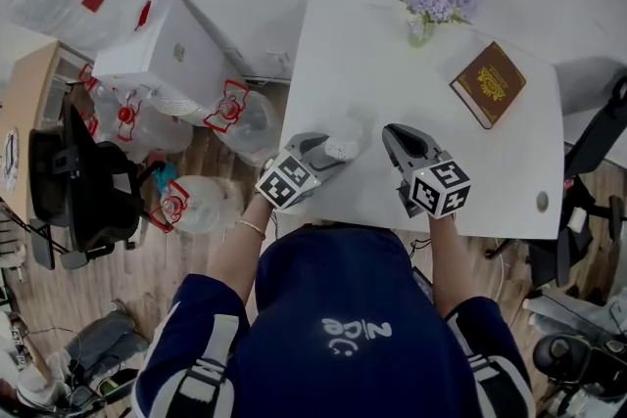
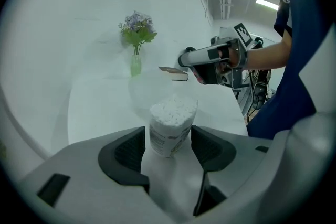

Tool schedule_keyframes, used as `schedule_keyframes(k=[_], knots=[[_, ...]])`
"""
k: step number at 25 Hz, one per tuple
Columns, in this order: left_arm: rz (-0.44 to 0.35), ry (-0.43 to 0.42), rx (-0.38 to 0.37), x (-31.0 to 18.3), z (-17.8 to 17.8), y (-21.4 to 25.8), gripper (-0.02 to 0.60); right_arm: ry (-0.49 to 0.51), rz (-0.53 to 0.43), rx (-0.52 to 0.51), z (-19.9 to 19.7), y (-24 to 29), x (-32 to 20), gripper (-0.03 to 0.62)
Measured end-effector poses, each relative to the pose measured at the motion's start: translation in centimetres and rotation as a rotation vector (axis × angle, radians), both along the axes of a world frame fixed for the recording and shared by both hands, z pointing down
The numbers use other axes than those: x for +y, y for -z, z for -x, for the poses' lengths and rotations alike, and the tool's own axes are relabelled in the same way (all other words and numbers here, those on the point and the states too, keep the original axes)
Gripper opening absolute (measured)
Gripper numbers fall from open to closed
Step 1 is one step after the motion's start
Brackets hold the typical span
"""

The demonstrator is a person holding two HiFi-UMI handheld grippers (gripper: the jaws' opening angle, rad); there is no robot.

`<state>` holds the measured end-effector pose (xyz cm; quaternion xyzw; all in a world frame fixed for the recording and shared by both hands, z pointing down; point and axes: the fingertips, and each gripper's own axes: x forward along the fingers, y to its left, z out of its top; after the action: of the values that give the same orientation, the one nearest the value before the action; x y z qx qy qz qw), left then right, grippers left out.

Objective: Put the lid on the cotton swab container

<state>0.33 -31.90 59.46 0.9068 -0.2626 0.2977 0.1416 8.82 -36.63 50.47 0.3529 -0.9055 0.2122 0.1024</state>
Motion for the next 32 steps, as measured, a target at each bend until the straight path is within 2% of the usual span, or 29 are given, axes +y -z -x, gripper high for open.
schedule_keyframes(k=[2, 12, 16, 21, 27, 32], knots=[[0.002, 0.000, -0.004, 0.1, -0.2, -0.3, 0.270, 0.027, 0.021, 0.034, 0.4, -0.6, -0.8, 0.057], [0.032, 0.010, 0.026, -0.2, -0.2, -0.6, 0.267, 0.183, 0.145, 0.058, 3.2, -2.5, -4.9, 0.057], [0.027, 0.011, 0.020, -0.2, -0.3, -0.8, 0.266, 0.257, 0.179, 0.088, 4.4, -3.6, -5.4, 0.057], [0.027, 0.009, 0.019, -0.3, -0.3, -0.8, 0.265, 0.341, 0.206, 0.072, 6.0, -3.9, -4.8, 0.056], [0.017, 0.009, 0.012, -0.3, -0.3, -0.8, 0.265, 0.361, 0.246, 0.024, 6.4, -3.5, -3.9, 0.057], [0.013, 0.007, 0.008, -0.2, -0.3, -0.9, 0.264, 0.382, 0.222, 0.020, 6.4, -2.8, -2.6, 0.055]])
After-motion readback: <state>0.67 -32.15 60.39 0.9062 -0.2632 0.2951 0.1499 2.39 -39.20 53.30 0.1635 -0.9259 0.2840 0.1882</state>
